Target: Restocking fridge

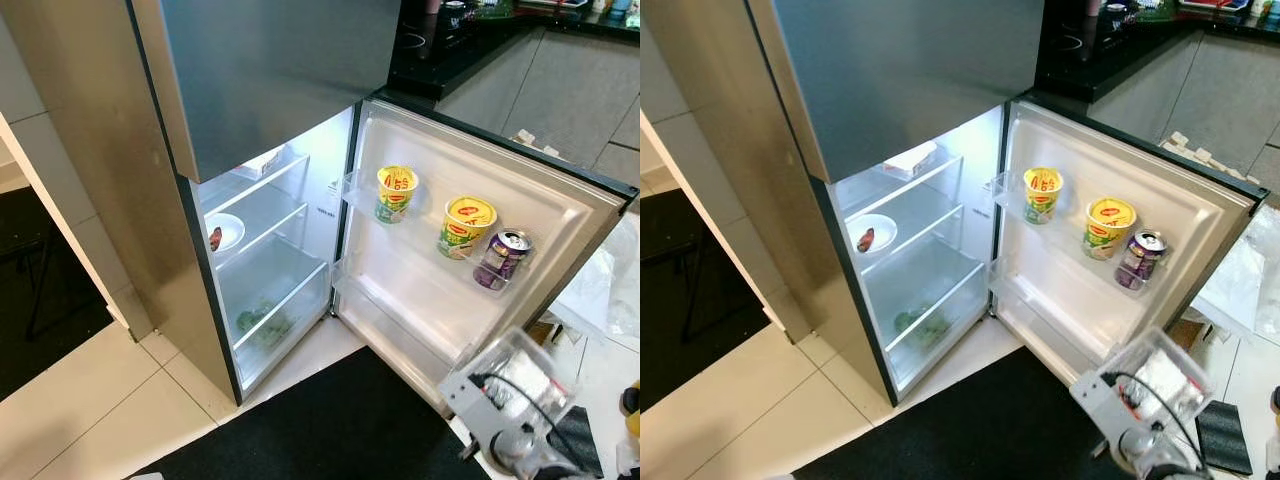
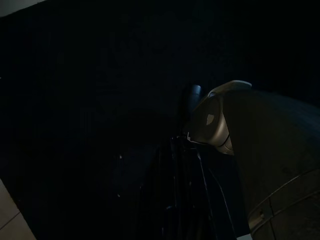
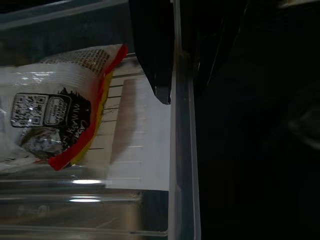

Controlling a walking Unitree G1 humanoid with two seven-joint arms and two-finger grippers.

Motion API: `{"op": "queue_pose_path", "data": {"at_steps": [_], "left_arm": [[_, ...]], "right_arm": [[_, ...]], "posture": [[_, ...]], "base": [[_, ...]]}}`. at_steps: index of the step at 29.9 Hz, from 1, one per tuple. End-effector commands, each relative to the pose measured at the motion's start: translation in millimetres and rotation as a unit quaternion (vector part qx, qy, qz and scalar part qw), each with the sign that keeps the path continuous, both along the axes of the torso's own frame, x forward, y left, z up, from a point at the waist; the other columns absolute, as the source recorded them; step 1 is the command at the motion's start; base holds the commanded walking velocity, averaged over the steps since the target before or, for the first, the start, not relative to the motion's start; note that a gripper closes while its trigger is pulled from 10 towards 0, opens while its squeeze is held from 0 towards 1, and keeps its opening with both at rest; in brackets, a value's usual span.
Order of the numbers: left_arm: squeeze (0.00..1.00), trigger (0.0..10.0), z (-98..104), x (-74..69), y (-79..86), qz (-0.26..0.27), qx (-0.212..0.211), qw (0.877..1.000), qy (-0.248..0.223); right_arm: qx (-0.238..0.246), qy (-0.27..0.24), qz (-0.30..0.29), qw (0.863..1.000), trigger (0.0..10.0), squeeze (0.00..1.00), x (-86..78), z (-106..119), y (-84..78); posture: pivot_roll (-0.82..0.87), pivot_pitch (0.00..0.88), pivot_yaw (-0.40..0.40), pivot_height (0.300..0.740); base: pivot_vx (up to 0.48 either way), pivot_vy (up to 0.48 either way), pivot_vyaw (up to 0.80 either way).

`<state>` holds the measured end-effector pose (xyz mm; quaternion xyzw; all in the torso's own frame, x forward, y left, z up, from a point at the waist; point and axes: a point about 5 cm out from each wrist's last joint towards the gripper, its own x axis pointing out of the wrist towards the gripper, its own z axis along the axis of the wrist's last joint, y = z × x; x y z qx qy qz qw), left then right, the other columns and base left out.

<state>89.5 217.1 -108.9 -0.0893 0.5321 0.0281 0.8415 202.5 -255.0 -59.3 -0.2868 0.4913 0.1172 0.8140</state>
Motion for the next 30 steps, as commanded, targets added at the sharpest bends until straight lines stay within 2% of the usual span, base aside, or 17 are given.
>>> {"op": "queue_pose_path", "data": {"at_steps": [1, 4, 8, 16, 17, 19, 24, 30], "left_arm": [[0.00, 10.0, -4, -6.3, -15.3, -0.014, -0.024, 0.999, 0.015], [0.00, 10.0, -4, -6.0, -15.6, -0.014, -0.024, 1.000, 0.014], [0.00, 10.0, -4, -5.7, -15.2, -0.016, -0.020, 1.000, 0.014], [0.00, 10.0, -4, -3.4, -16.1, -0.019, -0.015, 1.000, 0.010], [0.00, 10.0, -4, -3.3, -16.6, -0.020, -0.014, 1.000, 0.010], [0.00, 10.0, -4, -3.1, -17.3, -0.023, -0.012, 1.000, 0.010], [0.00, 10.0, -4, -2.3, -17.8, -0.024, -0.011, 1.000, 0.008], [0.00, 10.0, -3, -0.1, -16.7, -0.029, -0.009, 1.000, 0.005]], "right_arm": [[-0.006, 0.002, -0.004, 1.000, 10.0, 0.00, -1.8, -1, -1.3], [0.003, 0.030, -0.009, 0.999, 10.0, 0.00, -23.8, -15, 5.9], [-0.014, 0.034, 0.023, 0.999, 10.0, 0.00, -35.2, -21, 12.6], [-0.015, 0.025, 0.052, 0.998, 10.0, 0.00, -51.6, -31, 28.3], [-0.026, 0.033, 0.057, 0.998, 10.0, 0.00, -54.5, -33, 28.7], [-0.016, 0.062, 0.055, 0.996, 10.0, 0.00, -63.5, -37, 29.6], [0.005, 0.078, 0.026, 0.997, 10.0, 0.00, -75.0, -41, 29.3], [0.015, 0.086, 0.030, 0.996, 10.0, 0.00, -80.0, -42, 28.5]], "posture": [[-0.04, 0.000, -0.029, 0.740], [-0.04, 0.000, -0.029, 0.740], [-0.04, 0.000, -0.030, 0.740], [-0.04, 0.000, -0.034, 0.740], [-0.04, 0.000, -0.034, 0.740], [-0.04, 0.000, -0.034, 0.740], [-0.04, 0.000, -0.036, 0.740], [-0.04, 0.000, -0.036, 0.740]], "base": [[0.000, 0.000, 0.00], [0.000, 0.000, 0.00], [0.000, 0.000, 0.00], [0.000, 0.000, 0.00], [0.000, 0.000, 0.00], [0.000, 0.000, 0.00], [0.000, 0.000, 0.00], [0.000, 0.000, 0.24]]}}
